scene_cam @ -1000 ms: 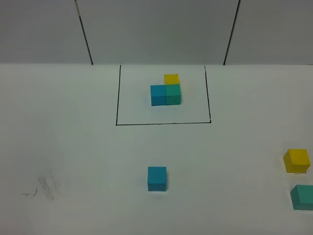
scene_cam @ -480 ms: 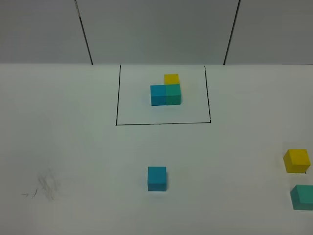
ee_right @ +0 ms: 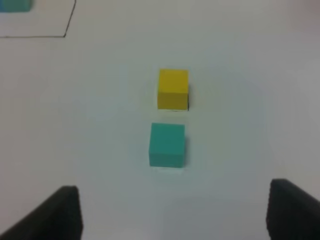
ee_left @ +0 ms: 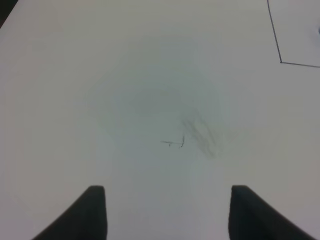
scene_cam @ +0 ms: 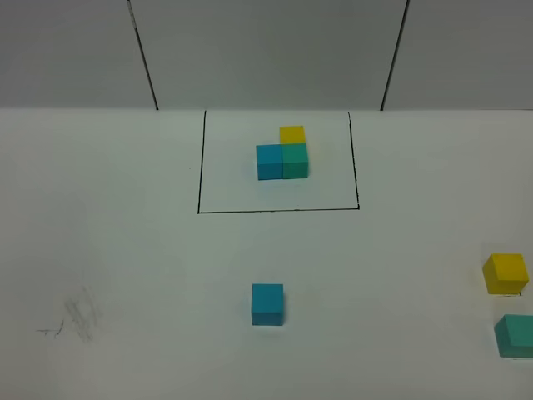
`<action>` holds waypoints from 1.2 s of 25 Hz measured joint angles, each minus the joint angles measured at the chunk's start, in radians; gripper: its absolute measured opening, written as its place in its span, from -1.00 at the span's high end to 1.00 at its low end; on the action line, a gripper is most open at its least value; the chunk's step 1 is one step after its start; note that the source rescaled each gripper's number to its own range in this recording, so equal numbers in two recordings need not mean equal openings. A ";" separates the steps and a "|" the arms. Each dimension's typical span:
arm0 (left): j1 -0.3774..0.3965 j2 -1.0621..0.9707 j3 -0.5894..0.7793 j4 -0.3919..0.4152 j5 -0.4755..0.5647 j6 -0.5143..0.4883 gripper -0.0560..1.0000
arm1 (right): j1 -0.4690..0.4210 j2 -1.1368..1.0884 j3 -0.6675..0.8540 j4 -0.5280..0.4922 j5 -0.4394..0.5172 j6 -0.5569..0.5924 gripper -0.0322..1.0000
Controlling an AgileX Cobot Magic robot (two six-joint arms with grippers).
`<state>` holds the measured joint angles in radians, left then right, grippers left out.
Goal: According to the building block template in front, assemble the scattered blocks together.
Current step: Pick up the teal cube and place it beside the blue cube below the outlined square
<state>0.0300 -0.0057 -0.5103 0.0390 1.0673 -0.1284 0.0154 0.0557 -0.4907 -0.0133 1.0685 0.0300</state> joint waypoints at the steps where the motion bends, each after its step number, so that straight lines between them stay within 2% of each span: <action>1: 0.000 0.000 0.000 0.000 0.000 0.000 0.51 | 0.000 0.014 0.000 -0.008 -0.001 0.020 -0.17; 5: 0.000 0.000 0.000 0.000 0.000 0.000 0.59 | 0.000 0.179 -0.044 -0.008 -0.008 0.077 -0.17; 10: 0.000 0.000 0.000 0.000 0.000 0.000 0.59 | 0.000 0.488 -0.185 -0.008 -0.034 0.092 -0.17; 17: 0.000 0.000 0.000 0.000 0.000 0.000 0.60 | -0.011 0.951 -0.373 -0.051 0.016 0.090 -0.17; 23: 0.000 0.000 0.000 0.000 0.000 0.000 0.61 | -0.134 1.230 -0.387 0.057 0.015 -0.020 -0.17; 30: 0.000 0.000 0.000 0.000 0.000 0.000 0.61 | -0.140 1.343 -0.387 0.092 -0.029 -0.048 -0.17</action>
<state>0.0300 -0.0057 -0.5103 0.0390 1.0673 -0.1284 -0.1241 1.3986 -0.8779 0.0790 1.0391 -0.0177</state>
